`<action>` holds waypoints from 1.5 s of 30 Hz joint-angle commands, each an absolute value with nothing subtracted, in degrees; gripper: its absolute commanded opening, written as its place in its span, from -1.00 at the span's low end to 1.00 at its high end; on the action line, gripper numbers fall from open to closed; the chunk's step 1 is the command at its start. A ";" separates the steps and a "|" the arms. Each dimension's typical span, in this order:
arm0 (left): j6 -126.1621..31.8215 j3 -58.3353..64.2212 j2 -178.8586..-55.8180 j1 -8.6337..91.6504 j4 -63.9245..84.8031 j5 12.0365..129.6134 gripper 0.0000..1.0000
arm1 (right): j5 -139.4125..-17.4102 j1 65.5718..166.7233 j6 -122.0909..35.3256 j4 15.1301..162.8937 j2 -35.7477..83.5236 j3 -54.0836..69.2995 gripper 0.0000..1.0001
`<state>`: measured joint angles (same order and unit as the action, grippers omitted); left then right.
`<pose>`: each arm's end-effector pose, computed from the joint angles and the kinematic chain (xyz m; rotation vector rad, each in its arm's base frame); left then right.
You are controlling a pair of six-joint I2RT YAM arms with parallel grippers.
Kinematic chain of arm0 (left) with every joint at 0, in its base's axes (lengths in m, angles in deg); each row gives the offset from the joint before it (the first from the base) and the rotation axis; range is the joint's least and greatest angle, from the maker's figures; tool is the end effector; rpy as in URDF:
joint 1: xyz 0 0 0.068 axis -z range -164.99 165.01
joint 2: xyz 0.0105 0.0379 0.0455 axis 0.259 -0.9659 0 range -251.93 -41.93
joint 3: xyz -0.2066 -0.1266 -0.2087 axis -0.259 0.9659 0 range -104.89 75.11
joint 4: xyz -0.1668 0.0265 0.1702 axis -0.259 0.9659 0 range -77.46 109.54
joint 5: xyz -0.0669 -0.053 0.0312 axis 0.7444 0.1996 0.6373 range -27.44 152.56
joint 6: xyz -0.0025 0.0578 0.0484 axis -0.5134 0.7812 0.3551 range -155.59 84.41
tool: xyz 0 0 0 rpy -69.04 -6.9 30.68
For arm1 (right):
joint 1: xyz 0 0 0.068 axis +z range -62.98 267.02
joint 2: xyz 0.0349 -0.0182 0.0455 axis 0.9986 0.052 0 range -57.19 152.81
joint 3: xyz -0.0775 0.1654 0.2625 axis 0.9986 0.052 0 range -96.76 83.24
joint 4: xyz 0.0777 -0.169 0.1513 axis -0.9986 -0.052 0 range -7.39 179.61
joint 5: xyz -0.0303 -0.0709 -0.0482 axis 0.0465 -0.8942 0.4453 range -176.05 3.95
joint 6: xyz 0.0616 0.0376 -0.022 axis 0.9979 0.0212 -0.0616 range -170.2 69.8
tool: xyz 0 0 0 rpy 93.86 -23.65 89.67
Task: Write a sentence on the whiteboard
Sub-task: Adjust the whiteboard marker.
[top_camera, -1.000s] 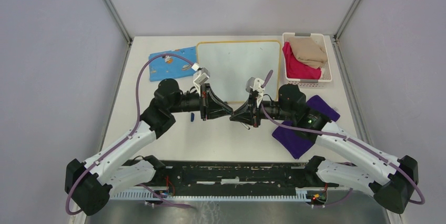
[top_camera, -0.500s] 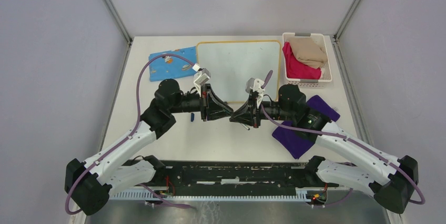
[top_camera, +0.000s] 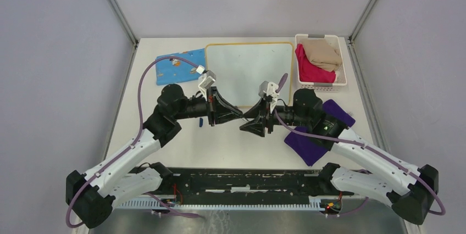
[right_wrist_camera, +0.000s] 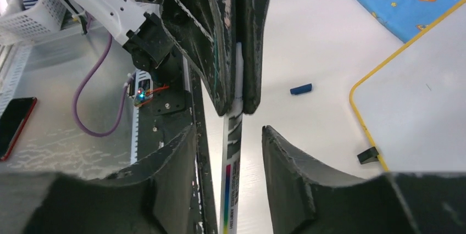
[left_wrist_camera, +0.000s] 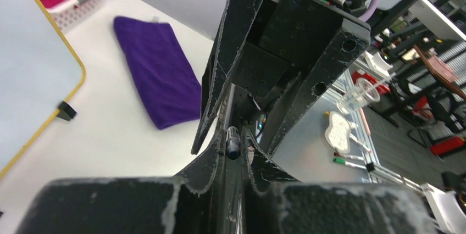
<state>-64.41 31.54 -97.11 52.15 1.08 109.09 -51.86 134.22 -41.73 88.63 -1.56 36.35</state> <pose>0.1225 -0.1506 0.3837 0.8262 1.5958 -1.4923 0.1075 0.1686 0.3755 -1.0459 1.5561 1.2081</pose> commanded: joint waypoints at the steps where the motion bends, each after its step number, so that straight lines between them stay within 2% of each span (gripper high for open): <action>1: -66.05 28.17 -92.86 52.36 -3.79 102.32 -0.96 | -56.93 134.22 -41.55 92.40 -5.28 33.80 0.19; 2: -66.30 27.68 -92.19 52.36 -3.83 100.07 -0.96 | -58.69 134.22 -41.20 93.16 -6.57 33.91 0.37; 3: -66.96 27.25 -91.49 52.36 -3.88 97.41 -0.96 | -60.86 134.22 -40.57 94.07 -7.95 34.09 0.46; 6: -68.55 26.48 -88.88 52.38 -4.95 89.91 -0.96 | -65.75 134.15 -39.07 96.36 -11.19 34.41 0.54; 11: -73.04 26.33 -84.96 52.36 -9.02 76.76 -0.96 | -69.70 133.83 -33.89 102.17 -13.38 34.61 0.55; 14: -76.86 26.50 -84.30 52.36 -14.01 72.86 -0.96 | -68.46 132.93 -28.56 108.38 -11.87 34.40 0.55; 21: -86.54 26.41 -86.49 52.36 -25.52 71.86 -0.96 | -59.27 130.56 -10.89 129.36 -2.45 30.95 0.55; 27: -90.48 25.34 -89.42 52.37 -29.28 73.48 -0.96 | -57.37 130.49 -2.03 139.15 4.96 25.70 0.55; 31: -91.27 24.86 -90.53 52.39 -30.15 73.81 -0.96 | -56.97 130.52 -0.06 140.65 8.06 22.30 0.49; 38: -91.33 24.35 -90.64 52.36 -30.45 73.90 -0.96 | -56.67 130.15 0.37 139.27 9.85 19.39 0.14; 45: -90.77 24.04 -90.39 52.36 -28.40 73.98 -0.96 | -55.54 129.41 2.05 137.59 11.56 17.36 -0.05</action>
<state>-89.78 26.32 -90.90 52.33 -27.86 74.12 -57.76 129.94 0.06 135.39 10.62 21.68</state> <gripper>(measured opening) 0.153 0.493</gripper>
